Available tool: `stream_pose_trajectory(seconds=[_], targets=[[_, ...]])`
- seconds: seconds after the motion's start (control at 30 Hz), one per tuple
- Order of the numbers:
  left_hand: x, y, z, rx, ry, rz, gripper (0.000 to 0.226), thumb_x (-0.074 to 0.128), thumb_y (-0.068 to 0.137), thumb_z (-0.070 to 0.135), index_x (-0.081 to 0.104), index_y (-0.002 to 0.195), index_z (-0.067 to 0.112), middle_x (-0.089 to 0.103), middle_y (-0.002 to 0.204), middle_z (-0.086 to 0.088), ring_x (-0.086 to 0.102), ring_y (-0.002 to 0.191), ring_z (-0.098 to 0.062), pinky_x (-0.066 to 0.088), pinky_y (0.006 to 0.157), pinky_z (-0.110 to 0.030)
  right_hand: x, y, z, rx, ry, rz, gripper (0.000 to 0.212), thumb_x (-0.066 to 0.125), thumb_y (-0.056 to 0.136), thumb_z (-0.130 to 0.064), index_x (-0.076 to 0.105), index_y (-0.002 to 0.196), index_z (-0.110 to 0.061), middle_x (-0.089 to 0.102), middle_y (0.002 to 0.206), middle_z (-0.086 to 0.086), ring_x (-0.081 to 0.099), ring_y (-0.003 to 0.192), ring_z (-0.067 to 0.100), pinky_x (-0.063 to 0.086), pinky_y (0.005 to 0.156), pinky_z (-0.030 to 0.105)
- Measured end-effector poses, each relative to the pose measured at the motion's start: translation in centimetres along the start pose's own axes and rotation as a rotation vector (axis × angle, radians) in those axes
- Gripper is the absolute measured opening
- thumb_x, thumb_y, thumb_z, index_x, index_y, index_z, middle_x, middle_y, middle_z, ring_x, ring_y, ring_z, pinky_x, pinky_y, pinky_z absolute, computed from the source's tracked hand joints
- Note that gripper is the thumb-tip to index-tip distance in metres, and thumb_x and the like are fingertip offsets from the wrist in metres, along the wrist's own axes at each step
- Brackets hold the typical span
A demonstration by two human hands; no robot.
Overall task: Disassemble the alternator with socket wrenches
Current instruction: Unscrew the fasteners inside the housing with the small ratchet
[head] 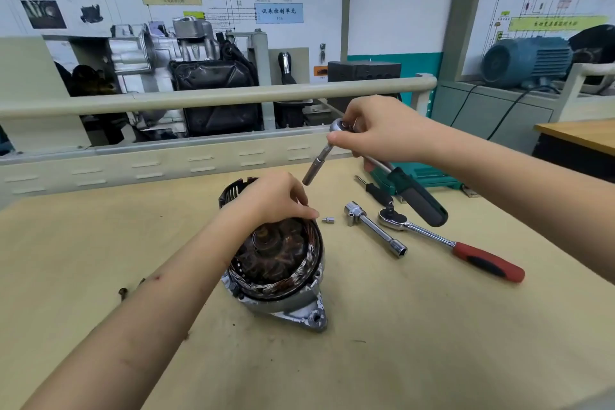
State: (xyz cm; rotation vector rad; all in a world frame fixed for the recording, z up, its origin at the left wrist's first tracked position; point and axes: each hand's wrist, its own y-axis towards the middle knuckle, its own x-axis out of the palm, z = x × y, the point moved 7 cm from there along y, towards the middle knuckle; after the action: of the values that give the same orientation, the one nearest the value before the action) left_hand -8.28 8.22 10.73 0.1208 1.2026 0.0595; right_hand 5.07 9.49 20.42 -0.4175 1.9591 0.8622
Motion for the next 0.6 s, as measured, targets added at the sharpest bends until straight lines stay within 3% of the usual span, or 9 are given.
stream_pose_trajectory(seconds=[0.1,0.23,0.4,0.6], targets=[[0.1,0.4,0.9,0.028,0.135,0.021,0.020,0.066,0.083,0.033,0.069,0.084,0.013,0.067,0.090,-0.003,0.057,0.081,-0.019,0.044,0.069,-0.030,-0.3,-0.3,0.4,0.006,-0.006,-0.002,0.046,0.054,0.088,-0.041,0.057,0.099,0.003,0.068,0.064,0.006,0.061,0.044,0.001,0.039,0.042,0.007],[0.0,0.1,1.5,0.059,0.178,0.045,0.025,0.060,0.088,0.028,0.070,0.089,0.005,0.069,0.089,-0.009,0.060,0.082,-0.024,0.049,0.073,-0.035,-0.7,-0.7,0.8,0.027,0.011,0.004,0.043,0.054,0.088,-0.041,0.056,0.100,0.000,0.065,0.059,-0.003,0.061,0.045,0.002,0.043,0.044,0.012],[-5.4,-1.4,1.4,0.088,-0.040,0.251,0.015,0.066,0.083,0.029,0.070,0.076,0.017,0.061,0.064,0.007,0.052,0.059,-0.007,0.039,0.053,-0.019,-1.4,-0.9,0.8,0.043,0.060,0.023,0.032,0.056,0.088,-0.040,0.055,0.096,-0.009,0.065,0.061,-0.005,0.061,0.043,0.002,0.038,0.037,0.007],[-7.7,-6.8,-6.1,-0.073,-0.238,0.357,0.008,0.070,0.079,0.026,0.071,0.074,0.019,0.064,0.064,0.010,0.055,0.059,0.001,0.037,0.048,-0.006,-0.9,-1.3,-0.1,0.008,0.082,0.016,0.031,0.057,0.088,-0.041,0.055,0.096,-0.011,0.068,0.064,0.000,0.061,0.045,0.002,0.037,0.040,0.007]])
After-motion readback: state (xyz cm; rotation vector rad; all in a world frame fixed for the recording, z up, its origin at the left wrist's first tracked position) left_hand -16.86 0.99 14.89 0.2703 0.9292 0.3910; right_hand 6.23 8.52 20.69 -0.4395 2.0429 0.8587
